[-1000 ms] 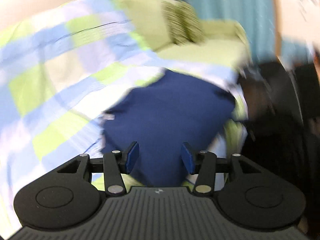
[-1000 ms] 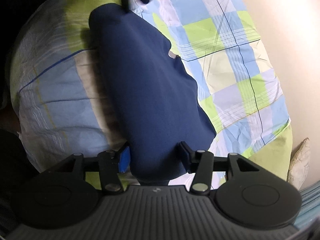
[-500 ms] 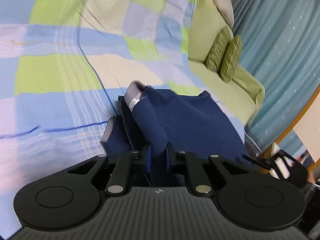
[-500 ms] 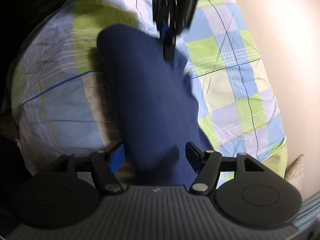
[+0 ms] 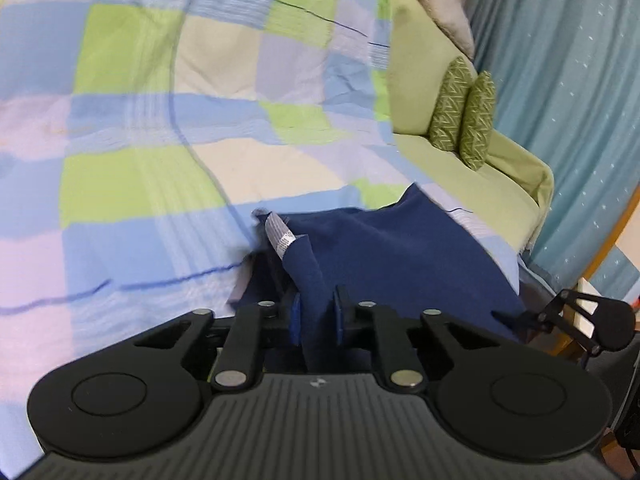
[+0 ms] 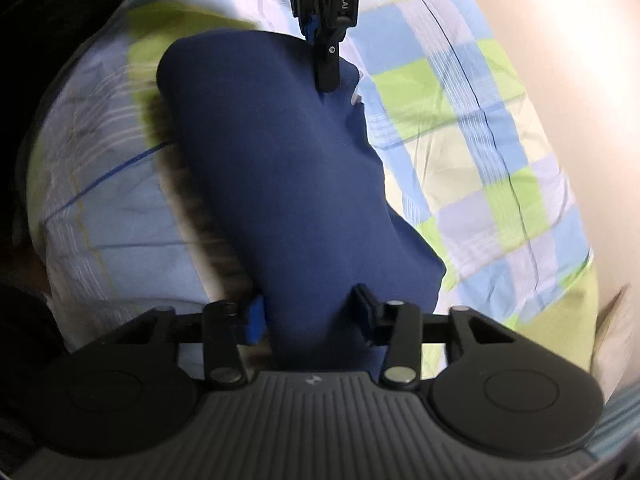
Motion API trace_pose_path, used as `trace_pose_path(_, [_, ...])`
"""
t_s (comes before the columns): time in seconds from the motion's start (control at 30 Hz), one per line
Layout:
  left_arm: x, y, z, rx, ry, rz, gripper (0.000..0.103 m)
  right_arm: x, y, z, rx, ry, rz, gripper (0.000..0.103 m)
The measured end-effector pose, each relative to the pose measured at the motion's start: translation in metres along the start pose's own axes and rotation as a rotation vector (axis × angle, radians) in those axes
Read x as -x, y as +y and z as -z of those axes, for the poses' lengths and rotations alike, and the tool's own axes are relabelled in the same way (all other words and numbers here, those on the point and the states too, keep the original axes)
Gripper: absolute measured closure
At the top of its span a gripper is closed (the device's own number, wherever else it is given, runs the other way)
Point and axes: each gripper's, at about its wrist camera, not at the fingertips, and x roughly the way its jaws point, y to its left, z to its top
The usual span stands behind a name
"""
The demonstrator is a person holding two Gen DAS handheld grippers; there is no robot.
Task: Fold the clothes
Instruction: 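Grasp the folded navy bundle with both tools from its sides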
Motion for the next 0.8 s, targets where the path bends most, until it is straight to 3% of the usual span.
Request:
trace_pose_path(0.07, [-0.011, 0.006, -0.002, 0.014, 0.016, -0.010, 0.089, -0.002, 0.000, 0.000, -0.017, 0.008, -0.004, 0.064])
trace_pose_path(0.13, [-0.019, 0.014, 0.003, 0.024, 0.023, -0.026, 0.088, -0.001, 0.003, 0.000, 0.001, 0.010, 0.004, 0.055])
trace_pose_path(0.23, [-0.015, 0.018, 0.012, 0.059, 0.019, -0.035, 0.070, 0.003, 0.006, 0.002, 0.026, 0.009, 0.015, 0.047])
trace_pose_path(0.27, [-0.008, 0.016, 0.014, 0.050, 0.016, -0.049, 0.055, 0.004, 0.007, 0.003, 0.030, 0.010, 0.014, 0.046])
trace_pose_path(0.33, [0.013, 0.006, 0.018, -0.019, 0.005, -0.135, 0.043, 0.006, 0.009, 0.011, 0.049, 0.016, 0.016, 0.045])
trace_pose_path(0.43, [0.031, -0.018, 0.023, -0.198, -0.012, -0.260, 0.041, 0.006, 0.012, 0.016, 0.077, 0.016, 0.025, 0.045])
trace_pose_path(0.5, [0.045, -0.053, 0.035, -0.417, -0.030, -0.341, 0.041, 0.005, 0.013, 0.016, 0.090, 0.015, 0.031, 0.046])
trace_pose_path(0.57, [0.050, -0.083, 0.050, -0.591, -0.034, -0.347, 0.041, 0.003, 0.014, 0.014, 0.097, 0.015, 0.034, 0.046])
trace_pose_path(0.67, [0.033, -0.135, 0.092, -0.934, 0.013, -0.351, 0.041, 0.003, 0.013, 0.011, 0.095, 0.017, 0.026, 0.046])
trace_pose_path(0.73, [0.022, -0.148, 0.108, -1.048, 0.017, -0.383, 0.042, 0.004, 0.011, 0.012, 0.096, 0.018, 0.022, 0.046])
trace_pose_path(0.8, [0.004, -0.162, 0.130, -1.225, -0.005, -0.443, 0.043, 0.004, 0.012, 0.014, 0.098, 0.018, 0.020, 0.046])
